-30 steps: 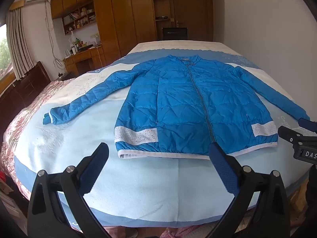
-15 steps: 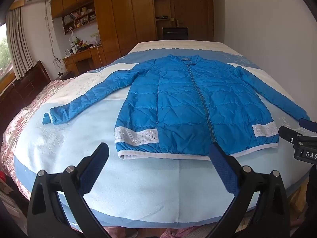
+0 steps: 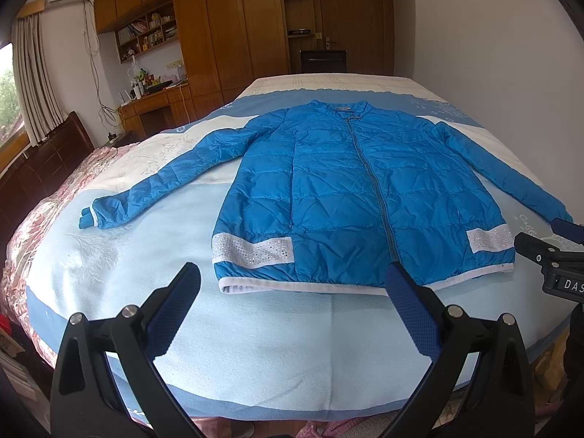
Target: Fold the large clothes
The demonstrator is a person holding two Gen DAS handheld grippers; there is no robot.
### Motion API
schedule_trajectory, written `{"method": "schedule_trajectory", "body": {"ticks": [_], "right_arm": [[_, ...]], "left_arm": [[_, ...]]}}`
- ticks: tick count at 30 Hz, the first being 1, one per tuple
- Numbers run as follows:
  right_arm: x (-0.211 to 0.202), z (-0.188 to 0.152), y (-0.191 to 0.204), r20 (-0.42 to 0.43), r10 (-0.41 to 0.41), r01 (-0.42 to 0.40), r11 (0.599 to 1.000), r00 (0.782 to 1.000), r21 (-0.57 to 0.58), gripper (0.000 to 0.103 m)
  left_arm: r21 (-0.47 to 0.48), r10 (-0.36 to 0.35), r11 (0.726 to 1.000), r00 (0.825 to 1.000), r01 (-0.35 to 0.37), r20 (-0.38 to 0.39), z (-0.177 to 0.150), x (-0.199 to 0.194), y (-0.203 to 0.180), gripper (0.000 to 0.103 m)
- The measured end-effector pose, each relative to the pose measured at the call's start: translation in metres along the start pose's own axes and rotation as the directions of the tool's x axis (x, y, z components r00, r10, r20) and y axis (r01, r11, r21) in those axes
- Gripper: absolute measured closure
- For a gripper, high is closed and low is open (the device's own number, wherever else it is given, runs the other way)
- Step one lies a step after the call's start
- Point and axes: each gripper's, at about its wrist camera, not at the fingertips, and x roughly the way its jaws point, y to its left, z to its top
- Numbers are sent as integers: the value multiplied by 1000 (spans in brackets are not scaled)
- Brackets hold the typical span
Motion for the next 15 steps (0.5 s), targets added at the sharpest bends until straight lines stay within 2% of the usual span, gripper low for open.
{"method": "schedule_trajectory", "body": {"ticks": [15], "right_arm": [[2,1,2,-5,3,-3,1000,1000,-1,4]], "left_arm": [[-5,0,1000,1000,0,-1,1,3,4,3]]}}
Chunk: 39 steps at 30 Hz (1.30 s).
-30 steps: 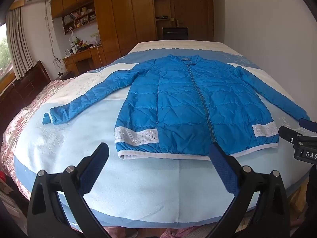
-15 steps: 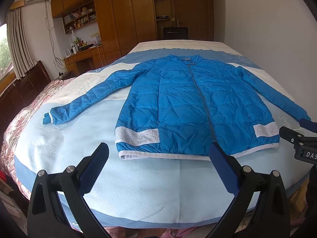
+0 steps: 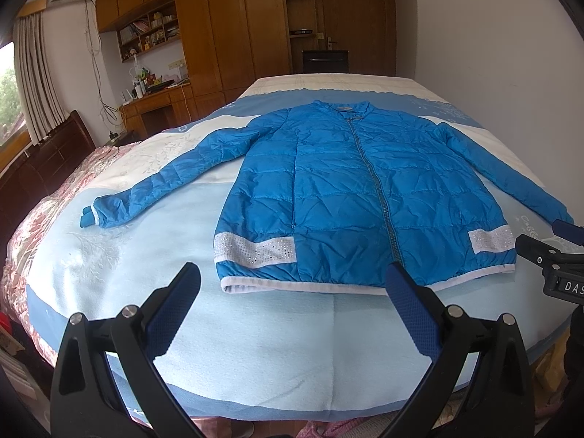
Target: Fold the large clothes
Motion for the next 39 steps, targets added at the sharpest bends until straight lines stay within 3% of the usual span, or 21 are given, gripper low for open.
{"method": "schedule_trajectory", "body": {"ticks": [39], "right_arm": [[0,-1,1,4,0,1,1000,1000,-4,4]], "left_arm": [[-3,6,1000,1000,-6,-3,-1,3,6,3]]}}
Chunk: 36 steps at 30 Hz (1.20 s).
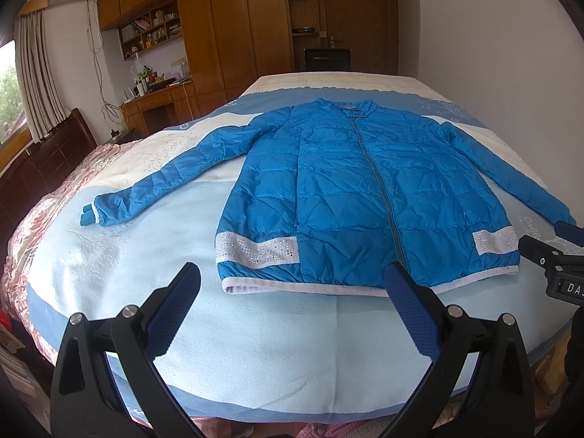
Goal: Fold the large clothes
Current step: 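Grasp a blue jacket sleeve cuff with the right gripper and lift it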
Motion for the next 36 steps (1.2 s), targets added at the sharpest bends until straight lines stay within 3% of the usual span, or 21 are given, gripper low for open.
{"method": "schedule_trajectory", "body": {"ticks": [7,15,20,25,31,34,36], "right_arm": [[11,4,-9,-6,32,-32,999,999,12,4],[40,17,-57,8,54,-54,994,999,97,4],[47,33,-125,28,-21,15,978,999,209,4],[46,47,-207,5,-120,111,930,993,350,4],[42,40,-299,-101,-237,257,841,966,477,4],[42,30,-338,-161,-242,291,794,957,534,4],[45,19,-365,-201,-234,308,761,951,571,4]], "left_arm": [[5,-10,1000,1000,10,-15,5,9,-4,3],[-13,-157,988,978,156,-134,29,63,-27,3],[13,-266,962,949,272,-170,70,101,-70,3],[64,-377,917,909,393,-176,128,129,-136,4],[156,-437,869,875,470,-209,184,163,-225,4],[161,-472,836,837,525,-278,197,191,-267,4],[157,-474,828,821,538,-318,198,207,-284,4]]}}
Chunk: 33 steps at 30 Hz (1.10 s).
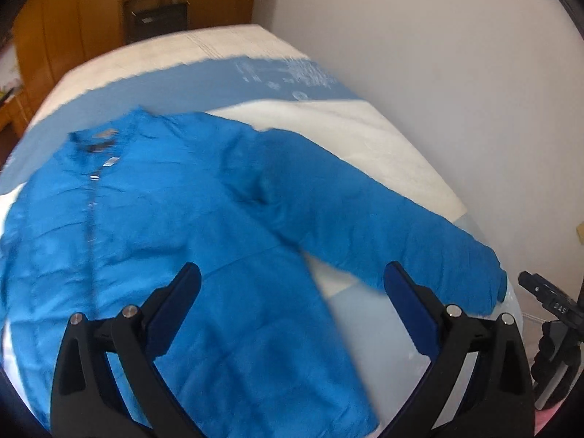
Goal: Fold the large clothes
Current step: 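Grasp a blue jacket sleeve cuff with the right gripper and lift it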
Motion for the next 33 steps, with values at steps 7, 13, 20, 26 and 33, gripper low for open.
{"method": "schedule_trajectory", "body": {"ticks": [7,13,20,26,33], "right_arm": [[37,3,-40,-146,81,-65,992,986,106,4],[62,3,-35,-216,197,-172,977,956,127,4],[76,7,-15,-227,188,-167,980,956,107,48],[59,25,6,-157,288,-281,957,945,67,74],[80,31,16,-182,215,-204,976,960,73,75]], "left_arm": [[-10,-11,1000,998,10,-64,25,58,-12,4],[-30,-13,1000,992,9,-122,32,91,-9,15],[-74,-25,997,990,15,-135,35,107,7,22],[-86,-54,995,991,44,-122,37,102,13,22],[-108,-73,992,991,61,-115,30,94,25,23]]}}
